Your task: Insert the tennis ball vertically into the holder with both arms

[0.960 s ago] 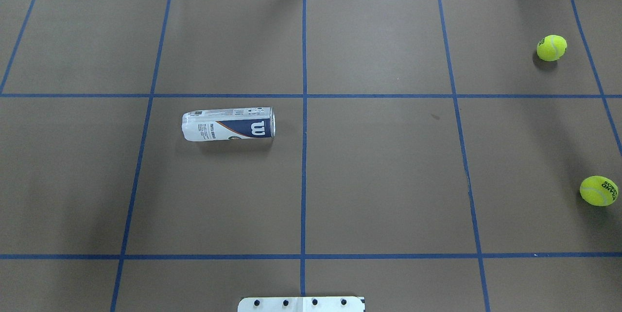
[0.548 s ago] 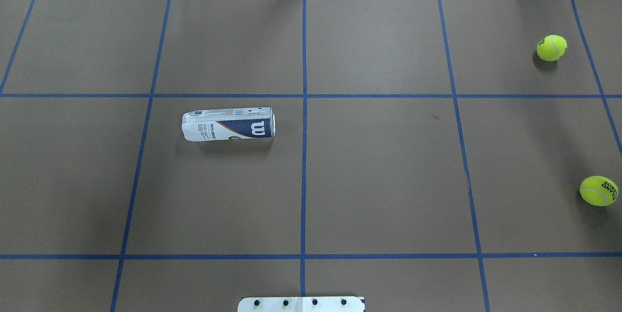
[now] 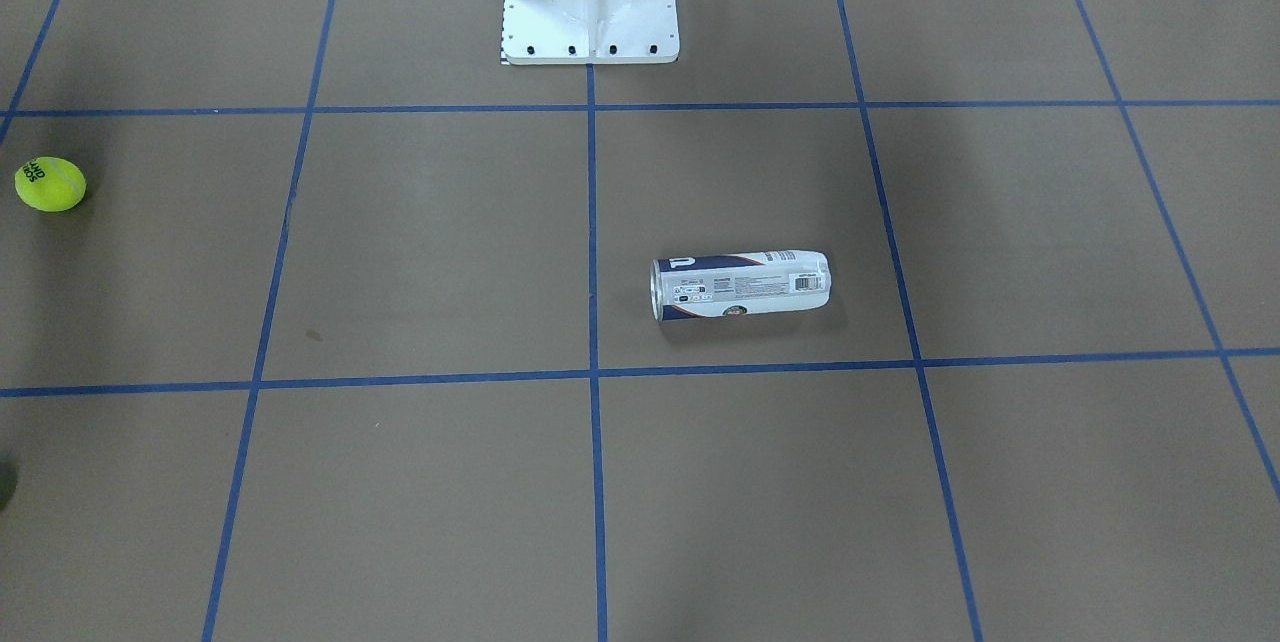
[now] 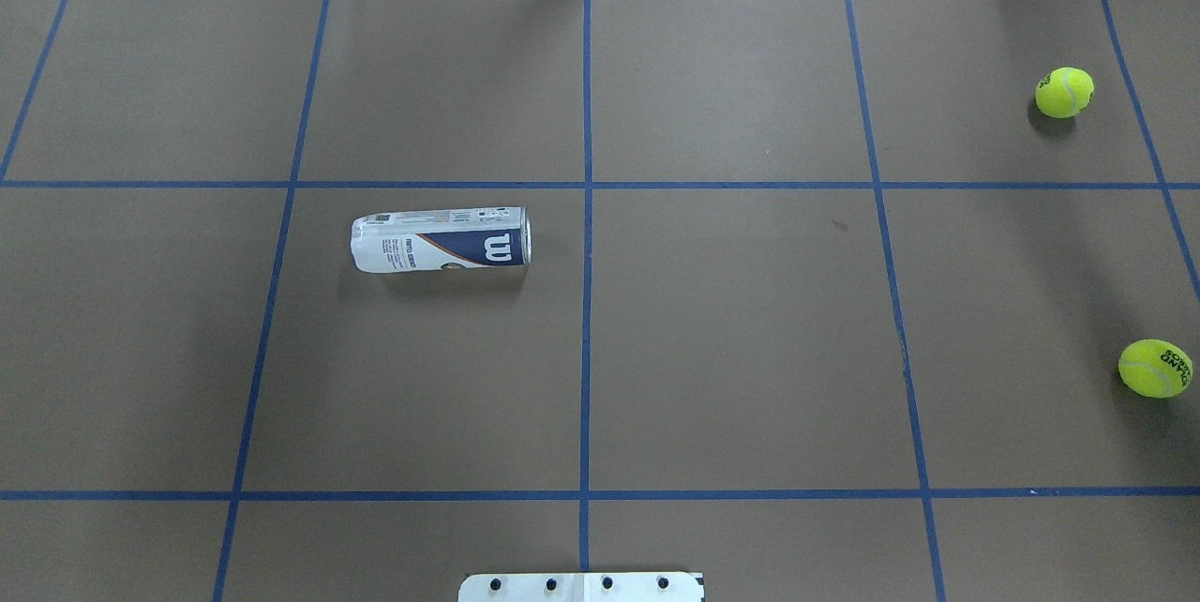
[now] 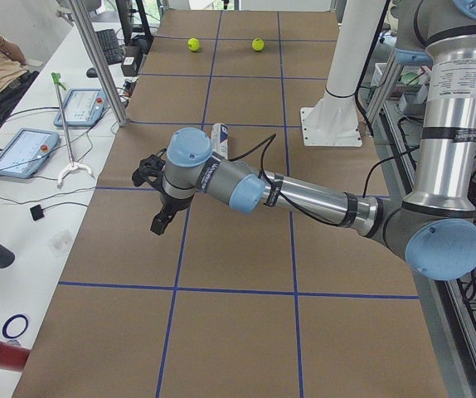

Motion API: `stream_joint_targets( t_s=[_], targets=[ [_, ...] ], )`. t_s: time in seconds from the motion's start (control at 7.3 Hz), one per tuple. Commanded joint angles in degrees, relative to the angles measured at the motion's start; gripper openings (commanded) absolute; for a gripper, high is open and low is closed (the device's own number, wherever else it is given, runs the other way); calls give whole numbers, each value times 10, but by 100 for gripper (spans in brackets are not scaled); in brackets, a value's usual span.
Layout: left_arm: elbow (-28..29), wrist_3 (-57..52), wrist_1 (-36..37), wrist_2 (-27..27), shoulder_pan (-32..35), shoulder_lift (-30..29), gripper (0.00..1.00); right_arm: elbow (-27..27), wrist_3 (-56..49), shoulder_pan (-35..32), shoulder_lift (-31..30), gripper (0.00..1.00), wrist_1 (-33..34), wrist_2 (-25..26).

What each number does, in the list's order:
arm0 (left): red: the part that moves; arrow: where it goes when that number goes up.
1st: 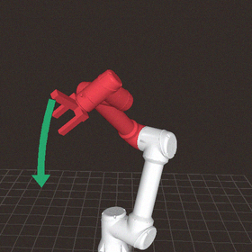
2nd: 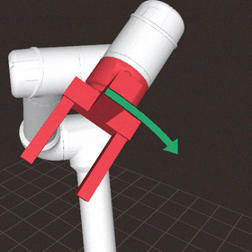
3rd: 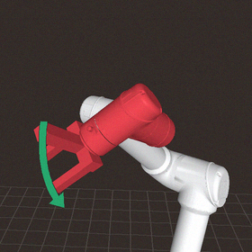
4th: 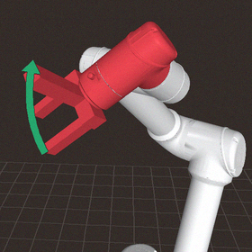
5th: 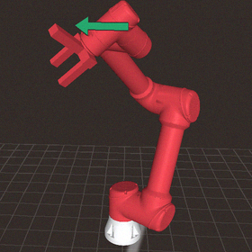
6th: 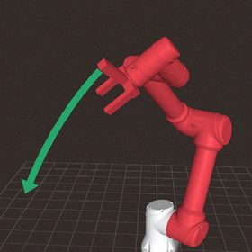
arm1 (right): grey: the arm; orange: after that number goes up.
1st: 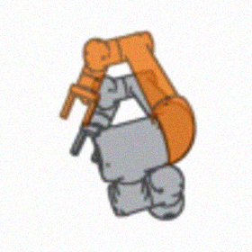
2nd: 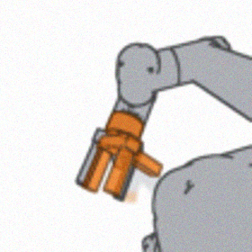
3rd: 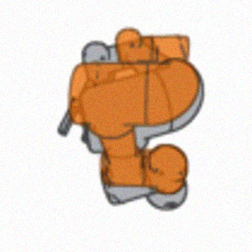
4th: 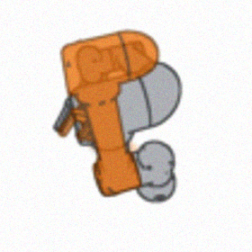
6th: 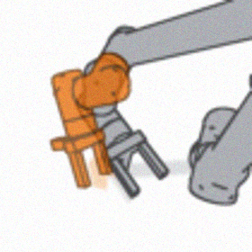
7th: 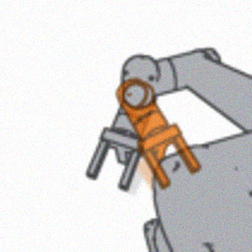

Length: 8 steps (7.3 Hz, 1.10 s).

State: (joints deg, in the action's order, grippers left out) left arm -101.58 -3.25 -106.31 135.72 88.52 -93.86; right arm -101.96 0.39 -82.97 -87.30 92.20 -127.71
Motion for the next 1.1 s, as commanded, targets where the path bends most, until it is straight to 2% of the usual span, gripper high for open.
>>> stream_joint_targets(
  t_s=[0.0, 0.55, 0.96],
  targets=[
    [-3, 0, -94, -1, -64, -46, 99, 0, 0, 0, 0, 99, 0, 0],
    [-2, 9, -103, -6, -164, -173, 100, 1, 1, 0, -2, 99, 1, 0],
    [-3, 1, -104, -10, -264, -210, 99, 4, 1, 0, -2, 99, 1, -1]
  ],
)
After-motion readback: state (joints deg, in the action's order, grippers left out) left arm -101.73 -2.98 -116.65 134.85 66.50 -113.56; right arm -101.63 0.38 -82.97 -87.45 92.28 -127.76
